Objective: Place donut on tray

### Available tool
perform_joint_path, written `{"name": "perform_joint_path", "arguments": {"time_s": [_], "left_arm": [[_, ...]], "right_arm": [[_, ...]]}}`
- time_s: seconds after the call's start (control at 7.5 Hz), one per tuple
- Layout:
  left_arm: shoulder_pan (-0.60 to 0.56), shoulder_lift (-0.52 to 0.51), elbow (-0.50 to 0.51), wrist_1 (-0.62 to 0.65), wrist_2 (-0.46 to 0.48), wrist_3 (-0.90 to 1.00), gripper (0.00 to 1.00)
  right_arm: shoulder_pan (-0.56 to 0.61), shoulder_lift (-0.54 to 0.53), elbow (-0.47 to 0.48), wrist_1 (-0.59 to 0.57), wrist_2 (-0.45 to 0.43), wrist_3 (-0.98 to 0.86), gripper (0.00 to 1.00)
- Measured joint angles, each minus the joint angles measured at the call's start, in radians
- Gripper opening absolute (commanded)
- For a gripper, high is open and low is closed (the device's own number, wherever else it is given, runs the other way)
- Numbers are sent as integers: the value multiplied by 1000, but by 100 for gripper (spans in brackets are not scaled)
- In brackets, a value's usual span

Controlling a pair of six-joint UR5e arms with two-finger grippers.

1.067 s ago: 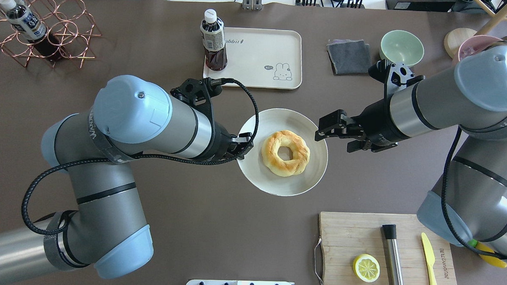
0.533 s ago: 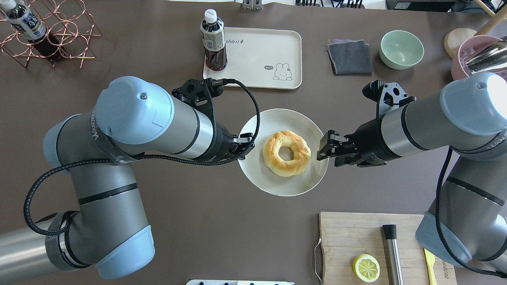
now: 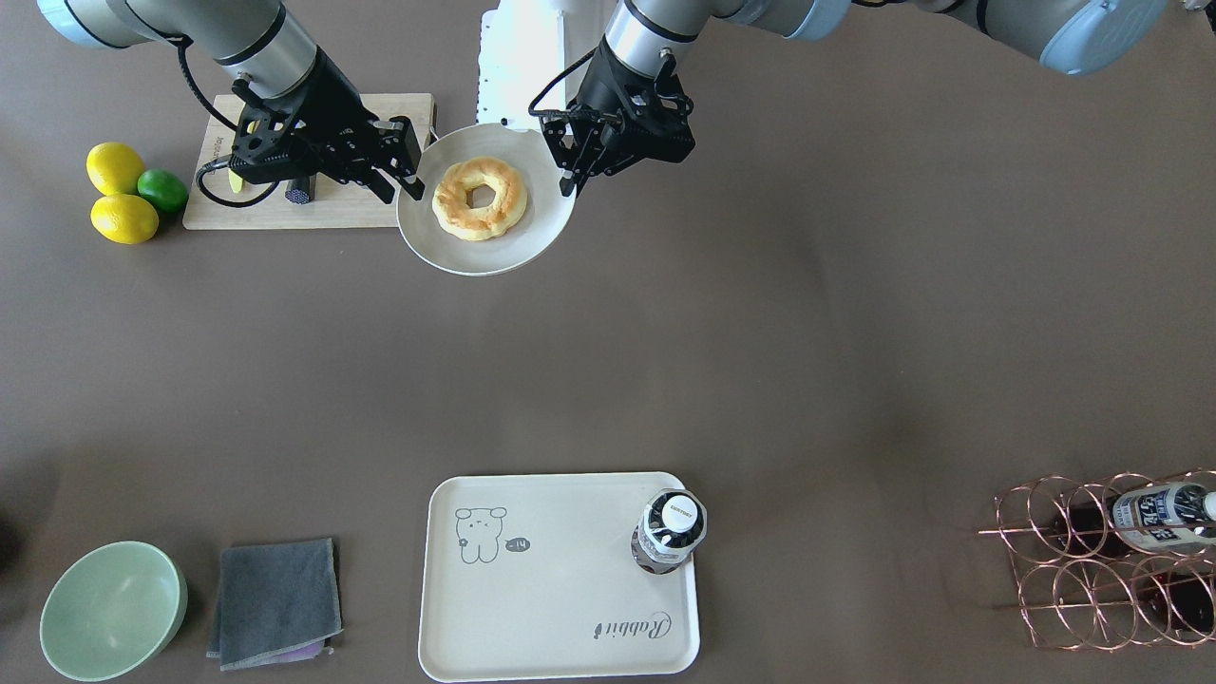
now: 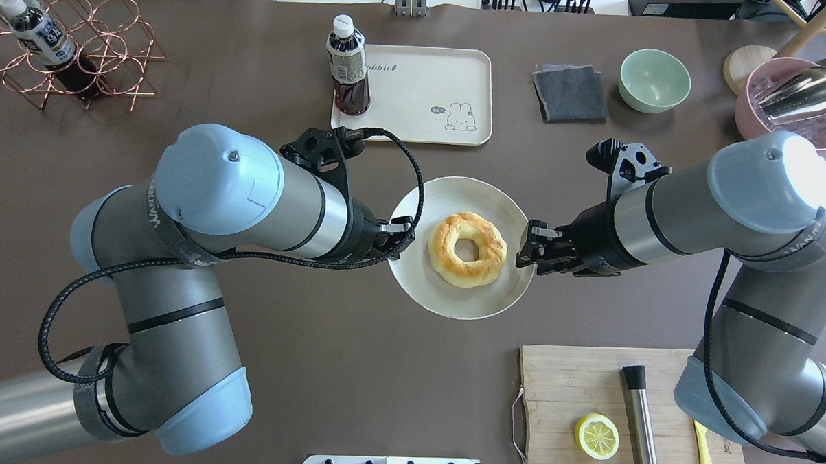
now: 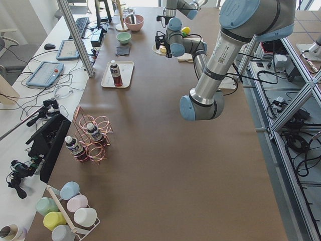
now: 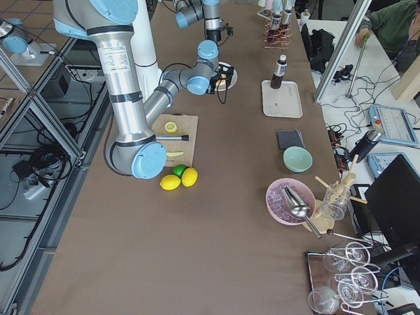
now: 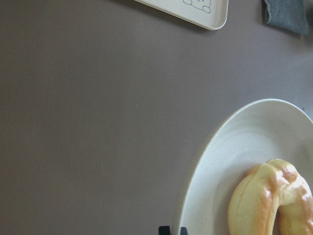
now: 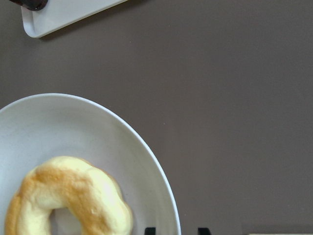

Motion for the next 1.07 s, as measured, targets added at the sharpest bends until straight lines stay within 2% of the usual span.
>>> {"name": "perform_joint_path", "arguments": {"time_s": [0.27, 0.4, 0.53, 0.67, 1.07], "left_arm": [[0, 0, -2, 0, 0, 1, 0], [0, 1, -3, -1, 0, 2, 10], [-1, 1, -4, -1, -1, 5, 45], [-1, 2, -7, -1, -4, 14, 98], [-12, 19, -44, -1, -9, 83, 99]], "right_arm": [[-1, -1, 10, 0, -1, 1, 0], [0, -1, 15, 0, 0, 1, 0], [1, 0, 19, 0, 2, 1, 0], [3, 0, 21, 0, 4, 1, 0], [7, -3, 22, 0, 5, 1, 0]]}}
